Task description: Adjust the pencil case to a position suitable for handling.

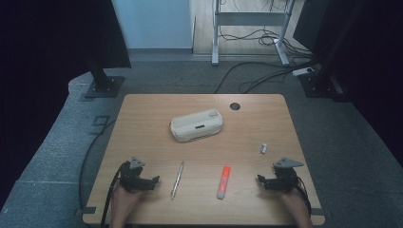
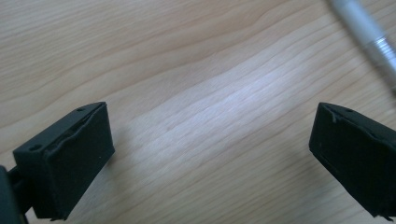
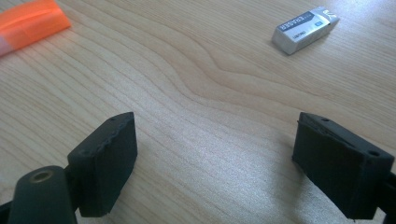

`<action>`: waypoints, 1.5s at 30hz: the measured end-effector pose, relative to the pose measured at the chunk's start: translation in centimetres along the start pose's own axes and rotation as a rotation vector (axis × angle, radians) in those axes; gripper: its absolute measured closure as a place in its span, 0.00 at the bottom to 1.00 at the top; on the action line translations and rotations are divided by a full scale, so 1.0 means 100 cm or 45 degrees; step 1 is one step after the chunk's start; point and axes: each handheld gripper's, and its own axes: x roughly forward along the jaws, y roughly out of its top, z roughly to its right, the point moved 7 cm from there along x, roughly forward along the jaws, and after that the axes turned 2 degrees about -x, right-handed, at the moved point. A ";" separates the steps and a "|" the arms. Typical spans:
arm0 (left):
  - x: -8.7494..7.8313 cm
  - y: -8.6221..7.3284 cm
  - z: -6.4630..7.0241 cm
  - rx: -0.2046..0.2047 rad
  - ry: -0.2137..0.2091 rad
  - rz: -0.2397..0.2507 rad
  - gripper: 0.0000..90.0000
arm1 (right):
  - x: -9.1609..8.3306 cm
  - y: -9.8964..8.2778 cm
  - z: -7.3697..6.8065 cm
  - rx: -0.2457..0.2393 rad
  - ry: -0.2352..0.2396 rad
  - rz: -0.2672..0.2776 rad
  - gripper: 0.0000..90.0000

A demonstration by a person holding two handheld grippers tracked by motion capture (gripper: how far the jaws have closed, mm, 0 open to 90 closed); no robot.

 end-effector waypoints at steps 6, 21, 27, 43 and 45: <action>0.000 0.011 0.003 0.026 -0.041 0.013 0.00 | 0.000 0.000 0.000 0.000 0.000 0.000 0.15; 0.003 0.044 0.013 0.045 -0.124 0.041 0.00 | 0.000 0.000 0.000 -0.001 -0.002 0.000 0.15; 0.006 0.062 0.016 0.070 -0.133 0.045 0.00 | 0.000 0.000 0.000 0.000 -0.002 0.000 0.15; 0.017 0.106 0.031 0.153 -0.147 0.024 0.00 | 0.000 0.000 0.000 0.000 -0.003 -0.001 0.15; 0.018 0.113 0.033 0.172 -0.152 0.024 0.01 | 0.000 0.000 0.000 -0.001 -0.003 0.000 0.15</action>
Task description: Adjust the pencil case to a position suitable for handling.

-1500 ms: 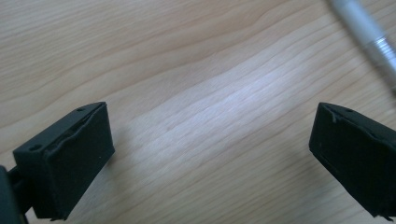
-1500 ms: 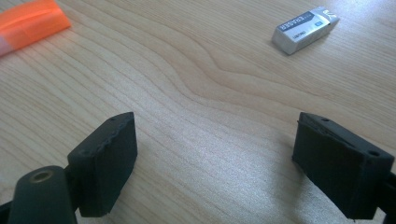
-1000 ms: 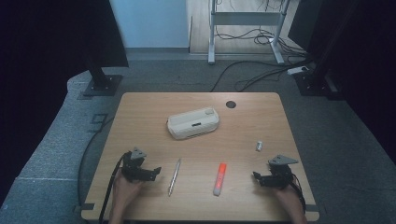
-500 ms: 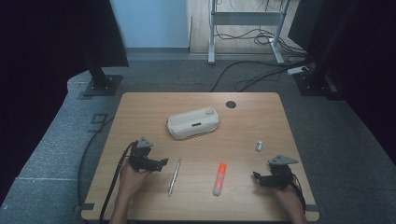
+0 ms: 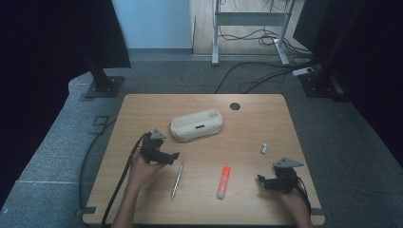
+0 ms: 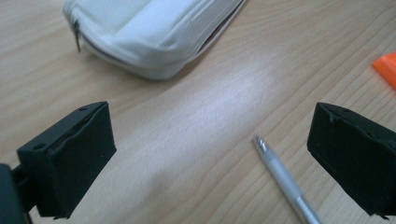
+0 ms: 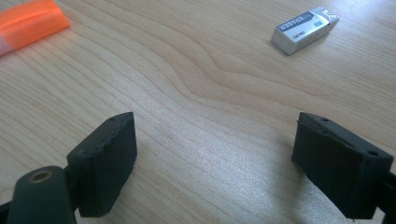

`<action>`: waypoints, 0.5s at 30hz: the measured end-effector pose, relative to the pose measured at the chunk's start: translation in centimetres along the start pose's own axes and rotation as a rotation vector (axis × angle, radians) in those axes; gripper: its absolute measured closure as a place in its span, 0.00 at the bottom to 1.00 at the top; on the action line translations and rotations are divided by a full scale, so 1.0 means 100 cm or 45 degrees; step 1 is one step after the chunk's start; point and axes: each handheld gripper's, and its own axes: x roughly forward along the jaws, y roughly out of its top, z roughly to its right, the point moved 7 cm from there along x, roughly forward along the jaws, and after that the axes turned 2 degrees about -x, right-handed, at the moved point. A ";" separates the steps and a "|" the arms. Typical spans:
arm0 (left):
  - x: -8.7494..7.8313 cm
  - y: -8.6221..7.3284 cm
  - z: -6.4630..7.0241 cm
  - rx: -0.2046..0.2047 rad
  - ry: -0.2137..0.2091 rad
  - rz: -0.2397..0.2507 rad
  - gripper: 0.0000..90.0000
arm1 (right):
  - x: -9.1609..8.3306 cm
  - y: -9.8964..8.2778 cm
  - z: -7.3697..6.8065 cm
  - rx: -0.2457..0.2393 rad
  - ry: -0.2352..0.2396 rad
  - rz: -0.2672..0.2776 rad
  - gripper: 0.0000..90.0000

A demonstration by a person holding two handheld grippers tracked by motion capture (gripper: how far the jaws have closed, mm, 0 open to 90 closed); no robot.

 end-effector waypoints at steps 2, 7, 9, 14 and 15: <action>0.001 0.008 0.002 0.026 -0.004 -0.003 0.02 | 0.000 0.000 0.000 0.000 0.000 0.000 0.15; 0.004 0.028 0.006 0.089 -0.023 0.004 0.06 | 0.000 0.000 0.000 0.000 -0.001 0.000 0.15; 0.008 0.038 0.004 0.085 -0.051 -0.003 0.06 | 0.000 0.000 0.000 0.000 0.000 0.000 0.15; 0.014 0.057 0.000 0.070 -0.065 0.009 0.09 | 0.000 0.000 0.000 0.000 0.000 0.000 0.15; 0.014 0.057 0.000 0.070 -0.065 0.009 0.09 | 0.000 0.000 0.000 0.000 0.001 0.000 0.15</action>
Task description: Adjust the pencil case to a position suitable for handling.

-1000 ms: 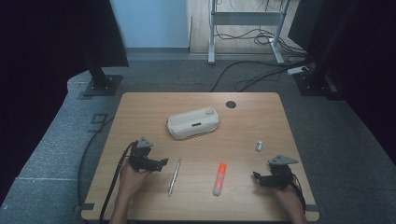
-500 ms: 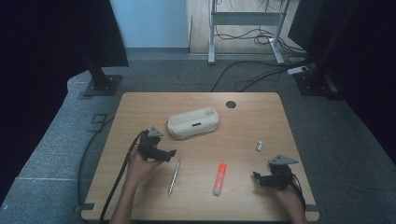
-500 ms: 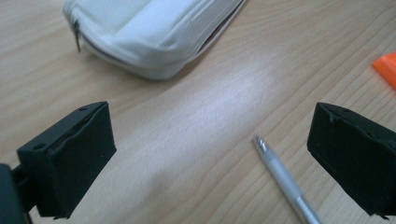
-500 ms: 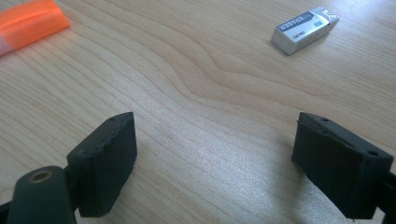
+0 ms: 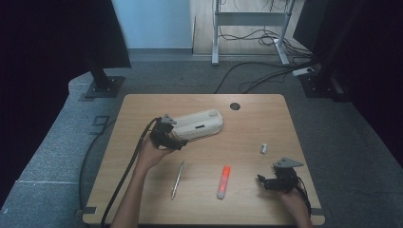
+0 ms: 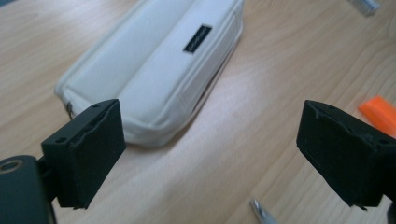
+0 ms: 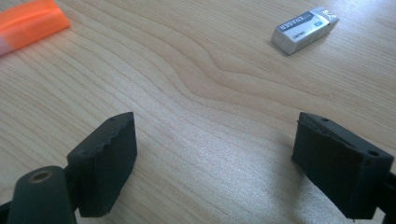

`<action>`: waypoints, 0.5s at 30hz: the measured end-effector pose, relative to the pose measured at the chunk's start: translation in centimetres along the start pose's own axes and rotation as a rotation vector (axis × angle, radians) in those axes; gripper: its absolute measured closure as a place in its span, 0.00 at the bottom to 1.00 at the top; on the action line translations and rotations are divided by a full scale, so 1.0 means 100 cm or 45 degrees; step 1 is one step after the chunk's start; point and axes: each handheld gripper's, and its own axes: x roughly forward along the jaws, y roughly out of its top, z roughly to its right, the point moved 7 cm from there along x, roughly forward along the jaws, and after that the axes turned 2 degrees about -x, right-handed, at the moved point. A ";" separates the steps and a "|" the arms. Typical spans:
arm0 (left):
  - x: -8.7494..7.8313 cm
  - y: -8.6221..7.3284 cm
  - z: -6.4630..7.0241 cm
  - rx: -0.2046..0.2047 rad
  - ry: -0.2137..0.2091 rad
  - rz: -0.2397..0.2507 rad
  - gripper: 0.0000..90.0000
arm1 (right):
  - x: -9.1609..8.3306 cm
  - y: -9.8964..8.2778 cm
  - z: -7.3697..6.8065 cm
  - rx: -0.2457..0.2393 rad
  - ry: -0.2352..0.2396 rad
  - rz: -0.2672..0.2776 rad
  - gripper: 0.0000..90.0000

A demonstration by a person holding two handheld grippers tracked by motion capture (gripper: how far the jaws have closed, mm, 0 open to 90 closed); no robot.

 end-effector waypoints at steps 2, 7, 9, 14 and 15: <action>0.003 0.007 0.000 0.007 -0.022 -0.007 0.09 | 0.000 0.000 0.000 0.000 0.000 0.000 0.15; 0.011 0.021 -0.001 0.042 -0.041 -0.041 0.09 | 0.000 0.000 0.000 -0.002 0.000 0.002 0.15; 0.014 0.027 -0.002 0.046 -0.036 -0.029 0.11 | 0.000 0.000 0.000 -0.001 0.000 0.002 0.15; 0.033 0.033 -0.003 0.029 -0.111 -0.017 0.17 | 0.000 0.000 0.000 -0.003 0.001 0.003 0.15; 0.033 0.033 -0.003 0.029 -0.111 -0.017 0.18 | 0.000 0.000 0.000 -0.003 0.001 0.003 0.15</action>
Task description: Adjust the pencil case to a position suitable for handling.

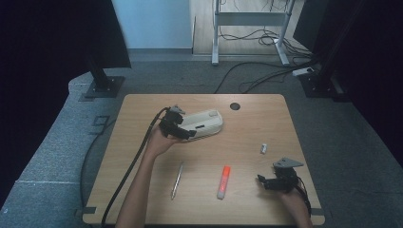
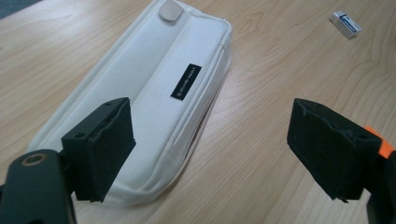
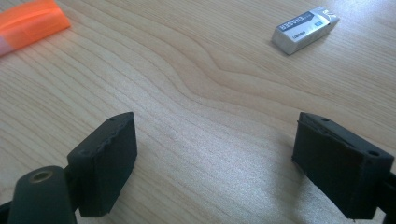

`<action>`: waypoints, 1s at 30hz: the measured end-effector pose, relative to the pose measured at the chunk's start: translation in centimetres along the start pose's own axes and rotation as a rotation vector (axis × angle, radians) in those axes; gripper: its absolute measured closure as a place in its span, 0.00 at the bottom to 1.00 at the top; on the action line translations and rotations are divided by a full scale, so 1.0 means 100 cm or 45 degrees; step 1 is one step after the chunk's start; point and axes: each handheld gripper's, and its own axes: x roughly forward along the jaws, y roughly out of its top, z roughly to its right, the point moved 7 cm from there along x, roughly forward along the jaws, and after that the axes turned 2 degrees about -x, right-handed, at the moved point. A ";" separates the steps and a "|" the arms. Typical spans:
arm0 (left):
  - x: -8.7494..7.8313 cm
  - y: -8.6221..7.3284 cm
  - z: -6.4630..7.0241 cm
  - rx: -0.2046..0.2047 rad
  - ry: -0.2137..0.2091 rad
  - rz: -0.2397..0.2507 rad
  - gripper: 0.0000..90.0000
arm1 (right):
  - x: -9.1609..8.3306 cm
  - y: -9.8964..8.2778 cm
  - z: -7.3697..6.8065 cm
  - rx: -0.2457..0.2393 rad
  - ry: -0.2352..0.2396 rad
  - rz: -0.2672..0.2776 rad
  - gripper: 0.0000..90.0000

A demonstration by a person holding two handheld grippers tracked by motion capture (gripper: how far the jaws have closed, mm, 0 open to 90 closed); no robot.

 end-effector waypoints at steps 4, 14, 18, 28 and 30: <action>0.022 -0.007 -0.009 0.003 0.033 -0.048 0.23 | 0.000 0.000 0.000 -0.001 0.001 0.001 0.15; 0.051 -0.014 -0.017 -0.008 0.110 -0.052 0.28 | 0.000 0.000 0.000 -0.001 0.002 0.001 0.15; 0.056 -0.017 -0.020 -0.036 0.108 -0.051 0.30 | 0.000 0.000 0.000 -0.001 0.002 0.001 0.15; 0.065 -0.025 -0.026 -0.021 0.209 -0.108 0.31 | 0.000 0.000 0.000 -0.001 0.002 0.001 0.15; 0.065 -0.026 -0.024 -0.008 0.225 -0.122 0.32 | 0.000 0.000 0.000 -0.001 0.001 0.001 0.15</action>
